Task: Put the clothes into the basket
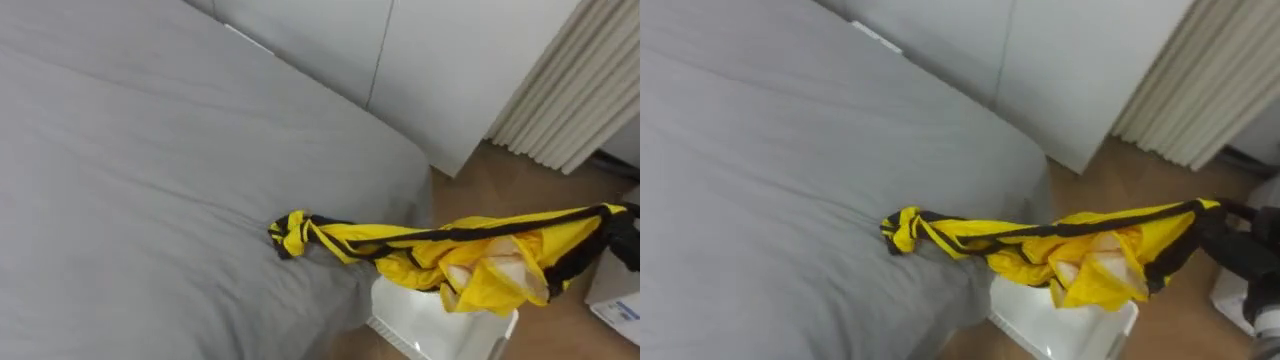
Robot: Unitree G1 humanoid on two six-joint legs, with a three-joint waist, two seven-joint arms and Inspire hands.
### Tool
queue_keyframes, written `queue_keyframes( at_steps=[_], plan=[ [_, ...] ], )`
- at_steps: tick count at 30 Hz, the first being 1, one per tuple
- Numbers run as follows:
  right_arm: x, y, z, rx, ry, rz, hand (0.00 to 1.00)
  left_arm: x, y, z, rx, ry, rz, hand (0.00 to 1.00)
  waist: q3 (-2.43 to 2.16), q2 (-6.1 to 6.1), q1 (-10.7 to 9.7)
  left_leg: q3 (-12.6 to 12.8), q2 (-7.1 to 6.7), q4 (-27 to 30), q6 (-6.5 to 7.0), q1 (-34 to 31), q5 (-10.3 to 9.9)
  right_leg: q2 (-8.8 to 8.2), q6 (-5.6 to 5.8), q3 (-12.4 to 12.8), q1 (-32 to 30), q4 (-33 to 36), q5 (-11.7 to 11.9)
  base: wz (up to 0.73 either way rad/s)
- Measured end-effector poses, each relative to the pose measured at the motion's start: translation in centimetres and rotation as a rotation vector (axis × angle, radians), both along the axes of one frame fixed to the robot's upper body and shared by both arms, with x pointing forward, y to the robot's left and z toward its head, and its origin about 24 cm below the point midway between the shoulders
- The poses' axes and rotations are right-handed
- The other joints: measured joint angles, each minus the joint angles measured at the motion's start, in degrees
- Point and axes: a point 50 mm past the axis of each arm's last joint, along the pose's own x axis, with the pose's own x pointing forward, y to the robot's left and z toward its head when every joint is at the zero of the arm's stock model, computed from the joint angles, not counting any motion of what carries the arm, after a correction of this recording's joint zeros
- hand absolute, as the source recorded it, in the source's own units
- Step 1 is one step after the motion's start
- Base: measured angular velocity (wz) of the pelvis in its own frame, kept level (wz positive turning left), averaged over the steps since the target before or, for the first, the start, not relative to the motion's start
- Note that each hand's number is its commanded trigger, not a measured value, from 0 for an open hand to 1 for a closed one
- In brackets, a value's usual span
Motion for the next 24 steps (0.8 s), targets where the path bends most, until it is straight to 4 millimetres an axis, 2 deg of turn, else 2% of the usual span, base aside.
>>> queue_keyframes(
  at_steps=[4,5,9,14,15,18,19,20,21,24],
  plan=[
    [0.3,-0.8,-0.8,0.013,0.002,-0.039,1.0,0.3,-0.4,-0.1,-0.025,-0.006,0.001,0.0,0.23,1.23,-0.65,1.12,-0.13,0.16,0.06,-1.73,0.02,0.28,0.27,1.14,-2.47,1.06,0.22,-0.18],
    [0.3,-1.0,-1.2,0.012,0.021,-0.051,1.0,0.7,-0.5,-0.2,-0.034,-0.009,-0.014,0.0,0.25,1.86,-0.66,1.32,-0.24,0.19,0.19,-2.74,0.02,0.26,0.51,1.24,-3.45,1.42,0.21,-0.09],
    [0.8,-0.9,-2.3,0.02,0.063,-0.055,1.0,1.6,-1.3,-0.4,-0.069,-0.032,-0.028,0.0,0.32,3.73,-0.17,4.75,-0.38,0.16,0.6,-5.05,0.11,0.8,1.03,3.47,-7.5,3.66,0.3,-0.23],
    [1.3,-0.2,-2.5,-0.017,0.075,-0.014,1.0,2.2,-1.5,-0.4,-0.09,-0.037,-0.043,0.0,0.33,5.22,0.26,5.37,-0.49,0.91,0.8,-7.9,0.01,1.34,1.49,4.82,-11.09,5.69,0.23,-0.15],
    [1.6,0.1,-2.6,-0.03,0.083,0.001,1.0,2.4,-1.6,-0.4,-0.092,-0.041,-0.057,0.0,0.24,5.47,0.33,4.93,-0.99,0.93,0.97,-8.6,-0.05,1.32,1.9,4.86,-12.05,6.66,-0.26,0.0],
    [2.9,0.9,-3.4,-0.041,0.112,0.041,1.0,3.1,-1.5,-0.4,-0.089,-0.056,-0.097,0.0,0.16,5.9,0.8,2.87,-1.54,0.96,1.35,-10.61,-0.28,1.16,2.11,4.73,-13.95,7.83,-0.47,0.08],
    [3.0,0.8,-3.6,-0.039,0.121,0.039,1.0,3.1,-1.6,-0.4,-0.091,-0.064,-0.1,0.0,0.22,6.07,1.03,2.77,-1.54,0.98,1.4,-10.91,-0.31,1.14,2.14,4.7,-14.21,7.88,-0.45,0.1],
    [3.3,0.8,-3.9,-0.036,0.136,0.032,1.0,3.2,-1.8,-0.5,-0.093,-0.077,-0.105,0.0,0.03,6.53,1.28,2.52,-1.6,1.04,1.49,-11.57,-0.37,1.11,2.22,4.7,-14.73,7.88,-0.4,0.09],
    [3.5,1.0,-4.2,-0.034,0.149,0.032,1.0,3.5,-1.8,-0.5,-0.092,-0.086,-0.117,0.0,0.05,6.79,1.49,1.91,-2.13,0.94,1.54,-12.11,-0.4,1.11,2.28,4.81,-15.13,7.91,-0.32,0.1],
    [3.6,1.5,-4.7,-0.04,0.172,0.052,1.0,4.1,-2.0,-0.5,-0.09,-0.102,-0.143,0.0,-0.02,7.05,2.42,-0.46,-2.54,0.97,1.76,-13.4,-0.53,1.12,2.22,4.66,-15.86,8.1,-0.24,0.07]
  ],
)
